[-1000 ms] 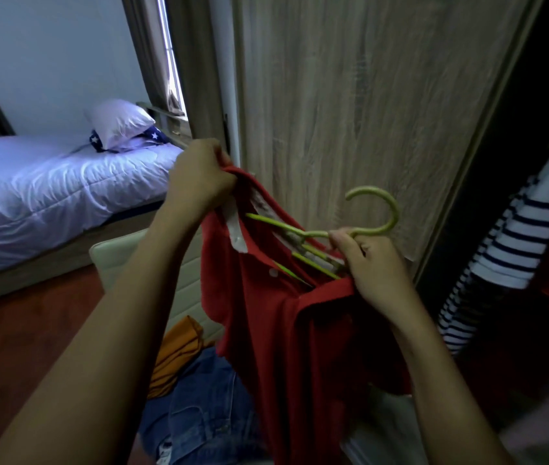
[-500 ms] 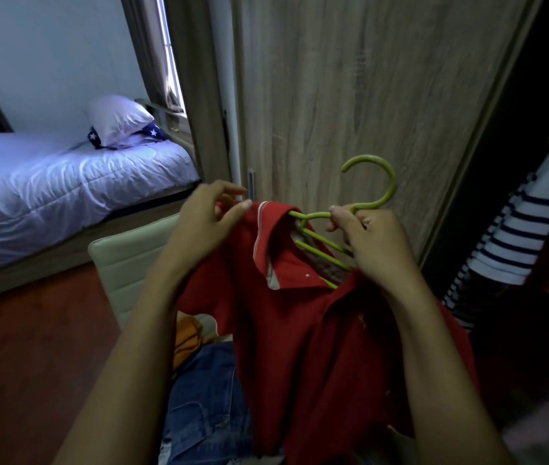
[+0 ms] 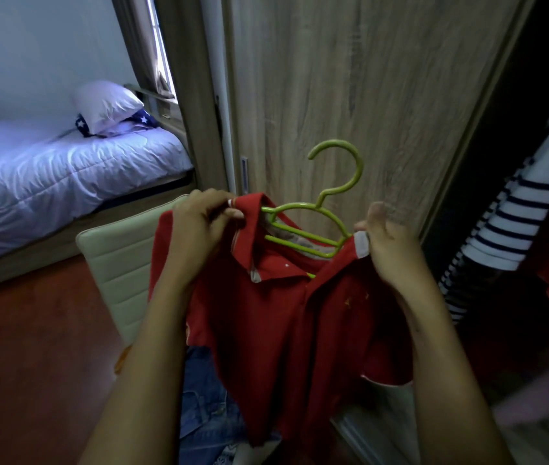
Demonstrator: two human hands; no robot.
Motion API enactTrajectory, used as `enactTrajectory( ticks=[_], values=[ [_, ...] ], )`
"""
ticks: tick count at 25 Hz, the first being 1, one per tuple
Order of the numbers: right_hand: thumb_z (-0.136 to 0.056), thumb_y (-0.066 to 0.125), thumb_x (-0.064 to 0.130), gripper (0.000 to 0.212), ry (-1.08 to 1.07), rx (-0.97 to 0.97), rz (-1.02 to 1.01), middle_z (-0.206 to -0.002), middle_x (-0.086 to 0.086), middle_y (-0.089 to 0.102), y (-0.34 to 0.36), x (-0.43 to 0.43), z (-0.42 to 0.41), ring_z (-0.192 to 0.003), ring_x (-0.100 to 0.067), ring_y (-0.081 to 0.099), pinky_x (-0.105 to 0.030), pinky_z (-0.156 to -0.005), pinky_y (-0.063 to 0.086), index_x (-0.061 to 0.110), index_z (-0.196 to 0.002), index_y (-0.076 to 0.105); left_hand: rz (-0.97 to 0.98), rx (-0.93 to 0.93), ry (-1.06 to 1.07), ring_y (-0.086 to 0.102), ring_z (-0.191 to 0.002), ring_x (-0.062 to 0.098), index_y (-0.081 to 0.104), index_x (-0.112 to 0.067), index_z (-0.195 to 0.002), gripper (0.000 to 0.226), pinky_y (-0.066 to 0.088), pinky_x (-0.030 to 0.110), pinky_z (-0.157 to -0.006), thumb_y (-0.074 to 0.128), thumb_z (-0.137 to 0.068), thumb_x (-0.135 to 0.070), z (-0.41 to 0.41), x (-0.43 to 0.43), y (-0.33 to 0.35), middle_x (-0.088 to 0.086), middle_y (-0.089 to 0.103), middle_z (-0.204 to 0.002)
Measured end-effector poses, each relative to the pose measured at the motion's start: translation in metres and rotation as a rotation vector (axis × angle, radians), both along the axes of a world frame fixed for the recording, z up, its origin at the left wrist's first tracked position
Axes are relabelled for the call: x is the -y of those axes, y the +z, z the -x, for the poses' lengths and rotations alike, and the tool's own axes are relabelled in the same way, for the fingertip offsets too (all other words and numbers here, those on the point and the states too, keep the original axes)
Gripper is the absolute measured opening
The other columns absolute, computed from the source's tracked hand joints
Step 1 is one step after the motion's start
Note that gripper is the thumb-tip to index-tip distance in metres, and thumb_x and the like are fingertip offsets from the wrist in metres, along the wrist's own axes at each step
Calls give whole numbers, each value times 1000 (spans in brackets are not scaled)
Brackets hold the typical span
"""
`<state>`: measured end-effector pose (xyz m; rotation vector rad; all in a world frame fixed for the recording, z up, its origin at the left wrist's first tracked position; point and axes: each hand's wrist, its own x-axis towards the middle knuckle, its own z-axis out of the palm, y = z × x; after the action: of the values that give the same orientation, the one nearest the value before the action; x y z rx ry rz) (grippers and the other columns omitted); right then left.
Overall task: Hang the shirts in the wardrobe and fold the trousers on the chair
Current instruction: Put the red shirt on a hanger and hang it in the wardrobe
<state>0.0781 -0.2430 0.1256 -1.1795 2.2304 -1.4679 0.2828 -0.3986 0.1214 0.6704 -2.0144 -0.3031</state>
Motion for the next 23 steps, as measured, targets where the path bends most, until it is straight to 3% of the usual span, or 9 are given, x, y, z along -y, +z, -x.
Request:
enactTrajectory(
  ticks=[2, 3, 5, 8, 10, 13, 17, 21, 23],
  values=[
    [-95, 30, 56, 59, -31, 92, -218, -75, -5, 59, -8, -1, 1, -81, -20, 55, -29, -75, 39, 12, -78, 66, 17, 9, 34, 52, -71, 20, 71, -11, -82, 31, 40, 34, -66, 55, -76, -37, -1, 0, -4, 6, 68, -76],
    [-94, 38, 54, 56, -15, 137, -226, -71, -6, 59, -11, 0, -2, -75, -20, 56, -28, -71, 39, 9, -74, 65, 28, 18, 46, 53, -70, 22, 71, -12, -81, 30, 40, 35, -66, 56, -76, -37, -2, 1, -7, 4, 67, -74],
    [-91, 55, 36, 43, -3, 223, -75, -62, -8, 59, -16, 7, -8, -62, -18, 57, -27, -63, 41, 0, -70, 65, 44, 25, 58, 50, -67, 22, 69, -14, -77, 23, 40, 35, -64, 59, -77, -34, -4, 4, -13, -7, 57, -67],
    [-87, 63, 17, 19, -142, 249, 186, -61, -4, 61, -22, 15, -10, -62, -19, 61, -28, -64, 48, 13, -68, 63, 55, 2, 74, 49, -65, 21, 65, -21, -75, 8, 38, 34, -62, 63, -78, -27, -8, 3, -22, -15, 43, -63],
    [-87, 63, 17, 13, -253, 119, 326, -66, 0, 62, -20, 15, -13, -69, -19, 63, -23, -68, 50, 17, -73, 63, 72, -28, 118, 52, -65, 22, 65, -19, -76, 4, 40, 36, -61, 65, -78, -22, -13, 3, -26, -7, 51, -62],
    [-85, 61, 6, 9, -329, -77, 558, -74, 5, 61, -7, 7, -19, -75, -6, 59, -3, -68, 40, 11, -81, 66, 113, -27, 218, 58, -67, 28, 71, -9, -81, 8, 42, 37, -62, 68, -73, -13, -18, 2, -27, 11, 65, -69],
    [-89, 58, 6, 11, -190, -136, 744, -71, 16, 62, -2, -2, -21, -71, 5, 60, -6, -68, 42, 9, -81, 66, 175, -61, 326, 50, -69, 21, 70, -9, -81, 8, 35, 34, -61, 69, -73, -10, -14, -2, -29, 11, 62, -70],
    [-98, 40, 32, 36, -102, 188, 955, -54, -1, 61, -5, -7, -20, -43, -16, 55, -25, -47, 45, 15, -72, 58, 87, -199, 318, 50, -73, 16, 72, -7, -84, 10, 35, 31, -66, 68, -75, -6, -18, -1, -27, 11, 66, -76],
    [-96, 37, 38, 36, -179, 91, 869, -62, -6, 61, -8, -5, -17, -54, -20, 59, -33, -54, 49, 19, -76, 59, 65, -227, 270, 44, -73, 5, 72, -4, -84, 12, 33, 25, -66, 66, -74, -2, -20, -3, -25, 7, 64, -75]
  ],
)
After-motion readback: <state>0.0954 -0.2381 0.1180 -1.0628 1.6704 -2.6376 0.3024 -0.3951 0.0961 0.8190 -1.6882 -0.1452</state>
